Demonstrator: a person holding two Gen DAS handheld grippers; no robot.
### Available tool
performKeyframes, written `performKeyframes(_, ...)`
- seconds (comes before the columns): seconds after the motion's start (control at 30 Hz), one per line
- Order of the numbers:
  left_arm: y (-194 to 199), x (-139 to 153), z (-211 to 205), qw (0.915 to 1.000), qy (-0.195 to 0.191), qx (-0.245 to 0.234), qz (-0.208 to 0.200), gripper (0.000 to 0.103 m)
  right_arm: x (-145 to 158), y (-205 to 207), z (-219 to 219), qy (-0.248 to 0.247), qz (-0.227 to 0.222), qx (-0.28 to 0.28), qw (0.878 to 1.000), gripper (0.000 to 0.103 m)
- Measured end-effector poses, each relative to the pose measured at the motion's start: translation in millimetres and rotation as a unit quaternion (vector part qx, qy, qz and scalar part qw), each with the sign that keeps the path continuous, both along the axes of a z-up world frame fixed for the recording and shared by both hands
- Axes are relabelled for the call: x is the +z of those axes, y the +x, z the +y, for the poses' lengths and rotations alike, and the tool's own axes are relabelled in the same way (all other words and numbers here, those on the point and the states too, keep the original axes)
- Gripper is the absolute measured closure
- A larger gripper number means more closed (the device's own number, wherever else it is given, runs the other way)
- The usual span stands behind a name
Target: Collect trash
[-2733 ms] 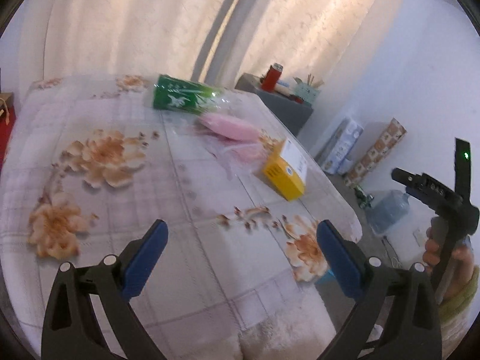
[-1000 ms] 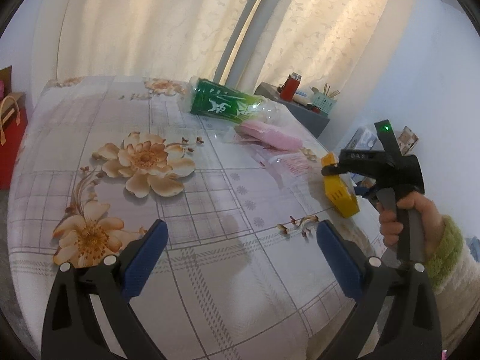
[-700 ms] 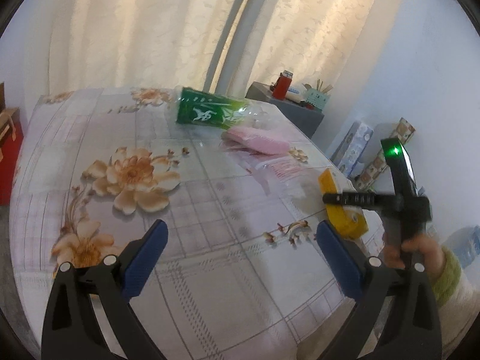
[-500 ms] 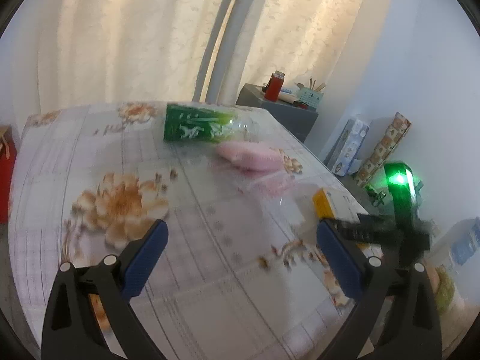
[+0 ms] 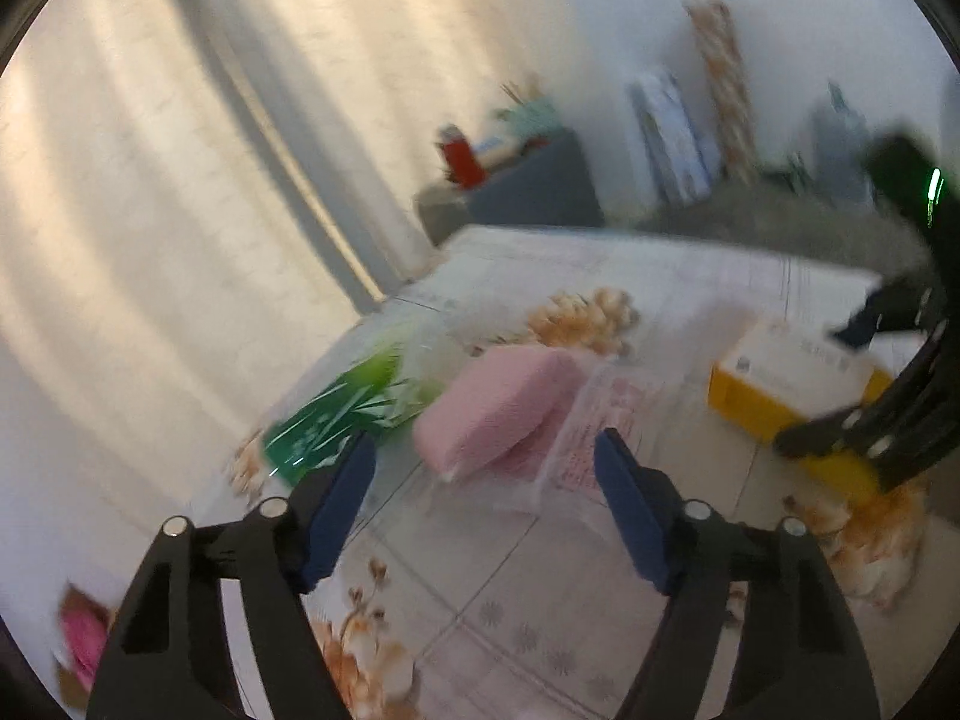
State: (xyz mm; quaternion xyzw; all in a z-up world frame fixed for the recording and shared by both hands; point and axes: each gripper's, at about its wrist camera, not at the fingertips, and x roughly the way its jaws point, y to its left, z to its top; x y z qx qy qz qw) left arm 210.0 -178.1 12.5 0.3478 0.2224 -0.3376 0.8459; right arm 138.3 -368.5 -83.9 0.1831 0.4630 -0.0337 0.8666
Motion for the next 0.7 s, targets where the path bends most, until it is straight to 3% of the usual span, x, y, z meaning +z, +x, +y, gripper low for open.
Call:
performKeyframes(0.17, 27.4, -25.9, -21.5, 0.9968, 0.078, -0.018, -0.004, 0.037, 0.6, -7.0, -9.4, 0.04, -0.019, 0.012, 0.999, 0.028)
performKeyframes(0.33, 43.7, -45.2, -33.7, 0.9857, 0.159, -0.045, -0.033, 0.038, 0.7, -13.0, -16.7, 0.072, -0.032, 0.018, 0.997, 0.028)
performKeyframes(0.57, 52.8, -55.6, -44.8, 0.9715, 0.219, -0.08, -0.042, 0.039, 1.5, -19.2, -19.6, 0.085, -0.047, 0.021, 0.995, 0.028)
performKeyframes(0.7, 49.7, -60.0, -49.5, 0.962, 0.247, -0.098, -0.065, 0.057, 1.7, -21.4, -21.8, 0.095, -0.052, 0.018, 0.994, 0.028)
